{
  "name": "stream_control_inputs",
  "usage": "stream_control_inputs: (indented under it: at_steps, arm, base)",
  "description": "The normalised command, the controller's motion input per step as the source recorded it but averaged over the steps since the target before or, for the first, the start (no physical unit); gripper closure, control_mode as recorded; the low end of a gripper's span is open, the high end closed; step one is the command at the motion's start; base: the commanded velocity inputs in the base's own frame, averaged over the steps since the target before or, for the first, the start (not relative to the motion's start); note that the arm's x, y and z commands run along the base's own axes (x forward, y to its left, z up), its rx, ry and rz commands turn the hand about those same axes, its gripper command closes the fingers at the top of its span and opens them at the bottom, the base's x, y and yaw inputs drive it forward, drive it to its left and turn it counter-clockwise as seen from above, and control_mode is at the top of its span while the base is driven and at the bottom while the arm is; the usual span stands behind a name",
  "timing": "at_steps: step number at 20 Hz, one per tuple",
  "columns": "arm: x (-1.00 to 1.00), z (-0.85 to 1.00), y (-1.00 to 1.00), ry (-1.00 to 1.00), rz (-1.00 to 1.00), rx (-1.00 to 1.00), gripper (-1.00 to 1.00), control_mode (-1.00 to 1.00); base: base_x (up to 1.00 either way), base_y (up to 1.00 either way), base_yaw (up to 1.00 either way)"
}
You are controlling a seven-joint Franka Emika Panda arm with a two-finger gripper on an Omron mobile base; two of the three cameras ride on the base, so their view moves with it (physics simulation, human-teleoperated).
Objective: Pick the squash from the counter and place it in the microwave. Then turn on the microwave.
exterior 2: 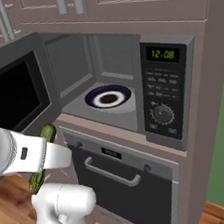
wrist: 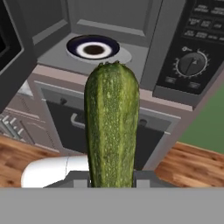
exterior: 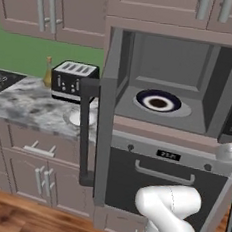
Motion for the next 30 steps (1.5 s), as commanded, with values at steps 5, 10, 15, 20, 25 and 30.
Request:
stream_control_inputs:
  at_steps: [5, 10, 15, 20, 25, 30]
  arm:
    - [0.0, 0.0, 0.0, 0.0, 0.0, 0.0, 1.0, 1.0]
    - [0.01, 0.0, 0.01, -0.01, 0.0, 0.0, 1.0, -1.0]
    - [0.03, 0.11, 0.22, -0.14, 0.0, 0.0, 1.0, -1.0]
    - [0.2, 0.15, 0.21, -0.14, 0.0, 0.0, 1.0, -1.0]
    - [0.49, 0.12, 0.01, -0.06, 0.0, 0.0, 1.0, -1.0]
    - [0.65, 0.01, 0.0, -0.05, 0.0, 0.0, 1.0, -1.0]
  base:
    - [0.19, 0.0, 0.0]
    - [0.09, 0.0, 0.0]
    - [0.0, 0.0, 0.0]
    - [0.0, 0.0, 0.0]
    - [0.0, 0.0, 0.0]
    - [0.0, 0.0, 0.0]
